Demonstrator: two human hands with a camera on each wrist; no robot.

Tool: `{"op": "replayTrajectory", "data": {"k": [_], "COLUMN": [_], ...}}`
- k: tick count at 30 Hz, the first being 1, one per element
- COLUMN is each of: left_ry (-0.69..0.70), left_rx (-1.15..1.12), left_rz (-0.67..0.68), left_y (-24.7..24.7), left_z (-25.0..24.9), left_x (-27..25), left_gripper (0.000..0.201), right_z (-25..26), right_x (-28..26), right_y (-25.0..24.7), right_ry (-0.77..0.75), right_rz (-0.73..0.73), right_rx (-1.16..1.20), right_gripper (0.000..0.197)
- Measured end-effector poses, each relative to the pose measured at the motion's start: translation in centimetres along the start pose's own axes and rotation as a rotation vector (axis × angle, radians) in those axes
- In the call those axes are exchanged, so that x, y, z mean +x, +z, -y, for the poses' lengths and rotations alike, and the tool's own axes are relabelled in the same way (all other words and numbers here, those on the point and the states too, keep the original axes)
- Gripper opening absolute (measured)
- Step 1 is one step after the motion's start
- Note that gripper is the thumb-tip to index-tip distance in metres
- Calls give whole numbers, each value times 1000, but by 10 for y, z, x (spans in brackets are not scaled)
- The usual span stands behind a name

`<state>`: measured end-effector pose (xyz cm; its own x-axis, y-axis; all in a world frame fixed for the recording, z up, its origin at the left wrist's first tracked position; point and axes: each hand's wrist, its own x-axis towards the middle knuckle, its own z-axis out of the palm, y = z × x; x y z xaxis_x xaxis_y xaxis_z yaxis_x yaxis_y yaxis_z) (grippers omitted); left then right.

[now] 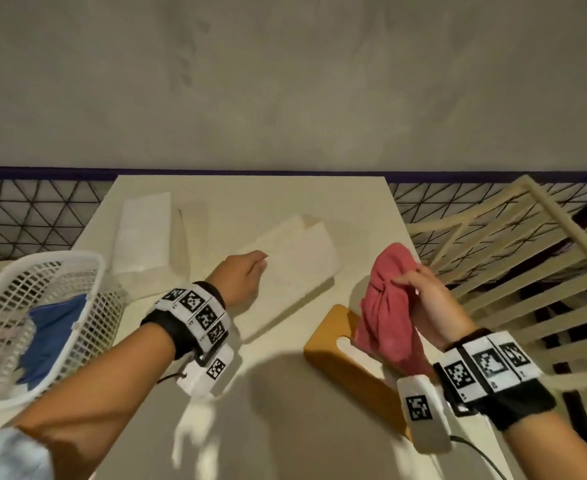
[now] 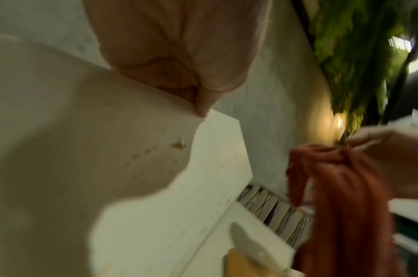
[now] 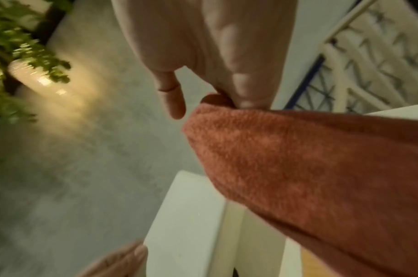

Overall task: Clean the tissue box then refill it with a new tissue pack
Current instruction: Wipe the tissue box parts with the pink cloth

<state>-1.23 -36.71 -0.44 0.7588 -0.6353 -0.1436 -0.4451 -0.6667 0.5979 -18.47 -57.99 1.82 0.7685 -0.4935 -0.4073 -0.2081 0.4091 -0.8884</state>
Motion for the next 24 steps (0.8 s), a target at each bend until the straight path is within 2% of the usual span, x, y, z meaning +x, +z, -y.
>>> {"op": "replayTrajectory", "data": {"k": [2,4,6,7,9,10,12,14,16,18,21,24], "left_ry": [-52,-119,-172,-181,-168,-165,-184,-198,-197,-197,-227,-203], "left_rx": [-245,-494,-773,-890,-1012,-1051,-1150,-1168,-1181,-1238,-1354,-1426], "left_rz": [-1,7,20,10,-2,2,15,18,-14,-78,-160,-67], "left_y": [-1,-1,-1,-2,-9,-12,-19,-25,-31,-40,-52,-58], "left_z": [-1,-5,-11,-14,-16,-12,-6,0,1,4,15,25], "left_x": [-17,-31,-43,-48,-57,-60,-68,-73,-75,-74,-74,-79], "left_gripper": [33,31,26,25,26,28,27,23,22,28,34,24], "right_z": [-4,-6,-13,-21,-41,-43,-34,-28,-31,-45,-58,-46], "right_x": [2,-6,-20,-26,-24,-20,-16,-12,-22,-40,-50,-35], "right_y": [20,50,81,95,106,110,121,133,159,179,177,174], "right_ry": [-115,-309,-739,-826,-907,-935,-897,-845,-873,-905,-1068,-1109], "right_rz": [10,76,162,244,429,435,363,273,200,248,285,91], "right_rx": [-191,-457,-892,-1082,-1457,-1542,-1590,-1466,-1349,-1335,-1357,-1385], "right_gripper": [60,57,42,38,46,50,61,68,60,51,44,42]}}
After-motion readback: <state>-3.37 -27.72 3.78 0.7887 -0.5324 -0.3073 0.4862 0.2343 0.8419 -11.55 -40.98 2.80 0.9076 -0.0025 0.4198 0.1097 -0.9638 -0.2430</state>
